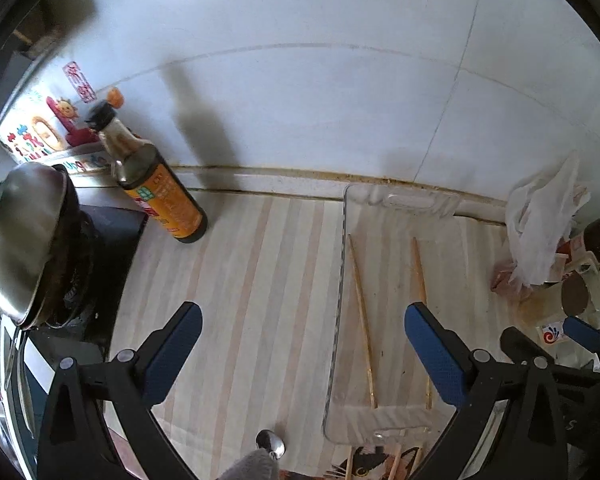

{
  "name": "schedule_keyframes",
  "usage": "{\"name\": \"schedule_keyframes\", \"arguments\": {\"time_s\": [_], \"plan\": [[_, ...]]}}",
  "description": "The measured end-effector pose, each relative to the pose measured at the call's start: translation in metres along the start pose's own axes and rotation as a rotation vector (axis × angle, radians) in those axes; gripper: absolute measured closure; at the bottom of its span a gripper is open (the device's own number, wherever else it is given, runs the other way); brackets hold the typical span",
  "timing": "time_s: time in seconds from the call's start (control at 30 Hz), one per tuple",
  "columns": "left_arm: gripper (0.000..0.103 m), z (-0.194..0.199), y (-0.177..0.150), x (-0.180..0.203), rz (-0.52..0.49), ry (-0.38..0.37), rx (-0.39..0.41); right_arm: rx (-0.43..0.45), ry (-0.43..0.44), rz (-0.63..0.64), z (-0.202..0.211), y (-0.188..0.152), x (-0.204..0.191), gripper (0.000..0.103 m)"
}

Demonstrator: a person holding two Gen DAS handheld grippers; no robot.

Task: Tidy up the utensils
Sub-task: 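Move both tools back over the chopsticks on the cat mat, then close the right tool on a chopstick while the left tool grasps another chopstick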

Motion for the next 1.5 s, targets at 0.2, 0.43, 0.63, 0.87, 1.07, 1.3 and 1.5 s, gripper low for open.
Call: {"name": "schedule_keyframes", "arguments": {"time_s": [0.2, 0.43, 0.63, 0.87, 1.07, 1.3, 1.5], "plan": [[0.000, 0.053, -0.018, 0.004, 0.010, 0.019, 0.139, 0.109, 0.052, -0.066, 0.048, -0.024, 0.022, 0.002], [0.000, 0.086, -0.067, 0.011, -0.061, 0.091, 0.200, 0.202, 0.098, -0.091, 0.082, -0.088, 0.045, 0.002], [0.000, 0.041, -0.130, 0.006, -0.068, 0.084, 0.003, -0.001, 0.096, -0.058, 0.026, -0.155, 0.046, 0.027], [0.005, -0.039, -0.211, -0.002, 0.028, -0.006, -0.297, -0.211, 0.120, -0.031, -0.050, -0.218, 0.033, 0.068], [0.021, -0.077, -0.251, 0.005, 0.062, -0.091, -0.445, -0.249, 0.104, -0.001, -0.073, -0.238, 0.021, 0.082], [0.045, -0.089, -0.255, 0.016, 0.018, -0.098, -0.462, -0.288, 0.078, 0.018, -0.084, -0.253, 0.016, 0.085], [0.082, -0.086, -0.245, 0.021, -0.019, -0.098, -0.443, -0.279, 0.053, 0.039, -0.088, -0.267, 0.011, 0.096]]}}
Point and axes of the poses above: each gripper's, at about its wrist camera, not at the fingertips, and z roughly against the way its jaws point, x to its right, y to its top, the point moved 1 cm from there along -z, roughly the way its jaws point, and after that the axes turned 15 degrees about -y, right-handed, at the moved point
